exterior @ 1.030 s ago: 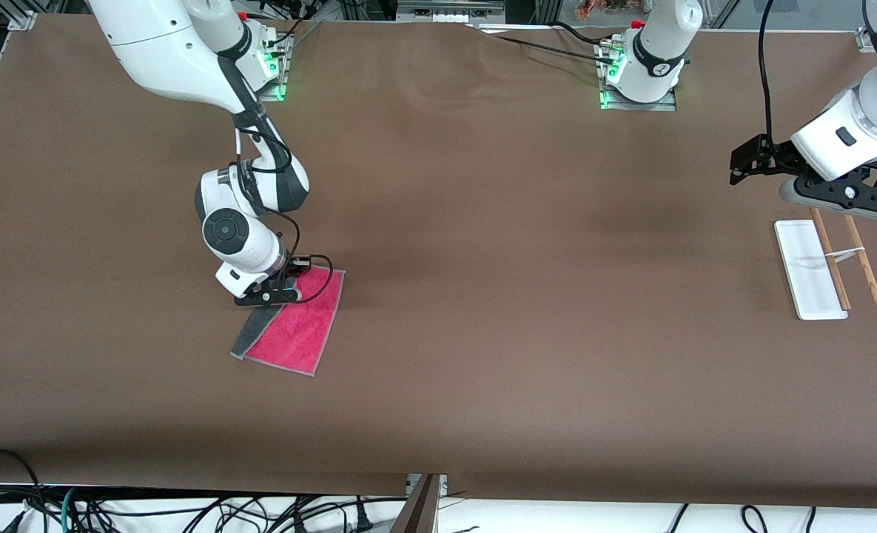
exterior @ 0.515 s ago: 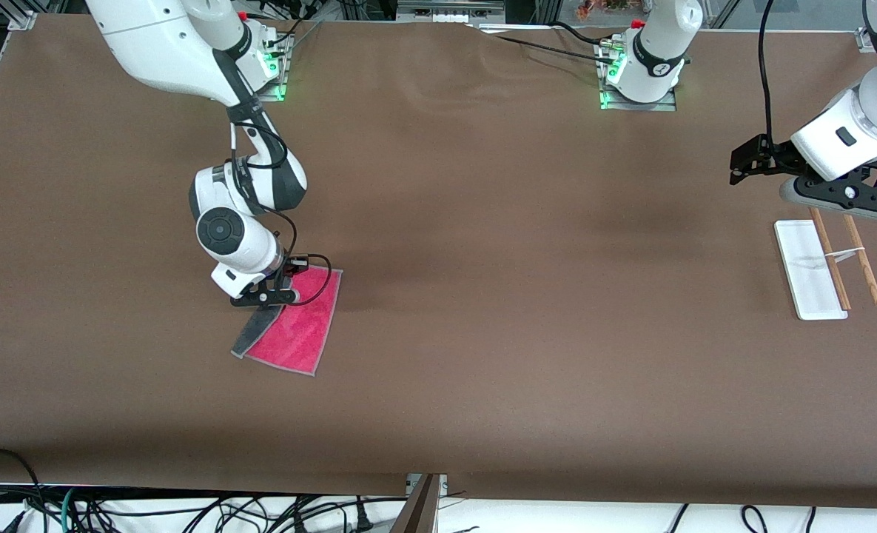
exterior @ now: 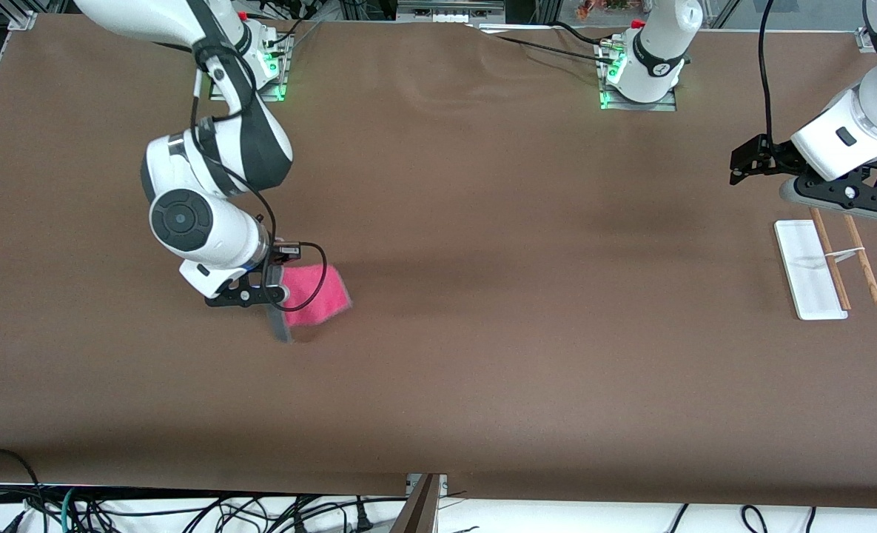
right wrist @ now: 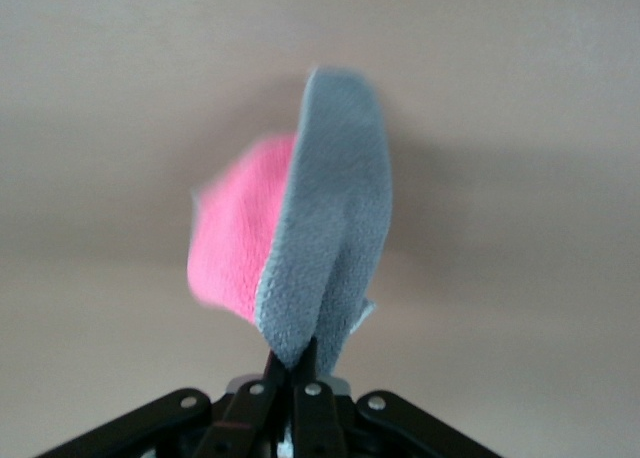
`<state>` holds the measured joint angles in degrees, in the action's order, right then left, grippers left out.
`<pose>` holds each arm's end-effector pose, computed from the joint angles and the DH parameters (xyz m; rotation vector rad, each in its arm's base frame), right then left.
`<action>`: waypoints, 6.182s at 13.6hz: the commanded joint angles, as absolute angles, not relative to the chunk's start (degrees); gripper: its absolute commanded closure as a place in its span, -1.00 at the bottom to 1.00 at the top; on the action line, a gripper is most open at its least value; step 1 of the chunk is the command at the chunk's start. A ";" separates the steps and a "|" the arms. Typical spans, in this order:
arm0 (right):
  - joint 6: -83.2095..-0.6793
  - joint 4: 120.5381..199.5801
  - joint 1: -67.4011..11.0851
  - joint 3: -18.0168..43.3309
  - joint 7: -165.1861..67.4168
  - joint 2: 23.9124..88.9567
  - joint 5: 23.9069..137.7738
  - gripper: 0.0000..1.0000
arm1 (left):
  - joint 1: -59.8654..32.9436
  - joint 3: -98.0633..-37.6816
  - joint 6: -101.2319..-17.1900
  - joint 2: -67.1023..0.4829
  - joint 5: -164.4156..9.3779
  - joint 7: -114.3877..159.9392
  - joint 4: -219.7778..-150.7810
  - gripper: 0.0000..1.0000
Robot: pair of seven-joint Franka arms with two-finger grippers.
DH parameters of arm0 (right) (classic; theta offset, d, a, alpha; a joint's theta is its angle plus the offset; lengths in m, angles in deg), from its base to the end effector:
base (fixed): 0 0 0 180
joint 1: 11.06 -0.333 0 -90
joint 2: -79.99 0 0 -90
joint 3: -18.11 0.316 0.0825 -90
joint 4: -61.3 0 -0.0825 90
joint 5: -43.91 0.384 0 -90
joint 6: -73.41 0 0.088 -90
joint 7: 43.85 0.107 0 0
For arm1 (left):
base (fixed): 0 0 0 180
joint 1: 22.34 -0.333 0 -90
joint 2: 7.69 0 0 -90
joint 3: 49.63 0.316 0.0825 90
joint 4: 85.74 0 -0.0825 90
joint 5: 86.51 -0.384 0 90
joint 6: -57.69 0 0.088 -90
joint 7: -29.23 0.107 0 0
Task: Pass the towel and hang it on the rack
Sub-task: 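Lift the towel with the right gripper toward the table middle, then carry the towel toward the left gripper while the left gripper approaches, then grasp the towel with the left gripper while the right gripper releases, then carry the towel to the rack with the left gripper while the right gripper retracts, then lower the towel over the rack bar and open the left gripper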
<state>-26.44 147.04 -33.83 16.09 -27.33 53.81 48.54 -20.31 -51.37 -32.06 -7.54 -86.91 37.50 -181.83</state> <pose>0.6174 0.2452 0.3906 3.1133 0.0834 -0.3424 0.5470 -0.0353 0.5757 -3.1169 0.3292 0.1698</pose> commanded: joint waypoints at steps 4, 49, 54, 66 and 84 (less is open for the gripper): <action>-15.27 133.73 -35.83 16.35 -14.54 51.42 66.11 1.00 | -21.62 -51.22 -29.42 -9.88 -85.81 38.45 -181.63 -1.00; -56.14 125.90 -56.32 15.56 44.13 47.38 94.54 -0.99 | -24.53 -60.89 -33.89 -19.11 -40.54 114.83 -181.81 1.00; -54.30 125.99 -55.89 10.39 40.28 48.26 92.09 -1.00 | -30.14 -60.71 -29.77 -19.73 -54.40 113.69 -176.90 1.00; -24.50 144.16 -49.56 -5.27 -5.41 65.46 78.84 -1.00 | -56.77 -59.92 -26.95 -31.13 -90.18 115.18 -163.72 1.00; -16.85 148.93 -20.90 15.12 -41.74 74.89 43.29 -1.00 | -66.37 -56.31 -49.54 -49.53 -95.48 119.31 -156.93 -1.00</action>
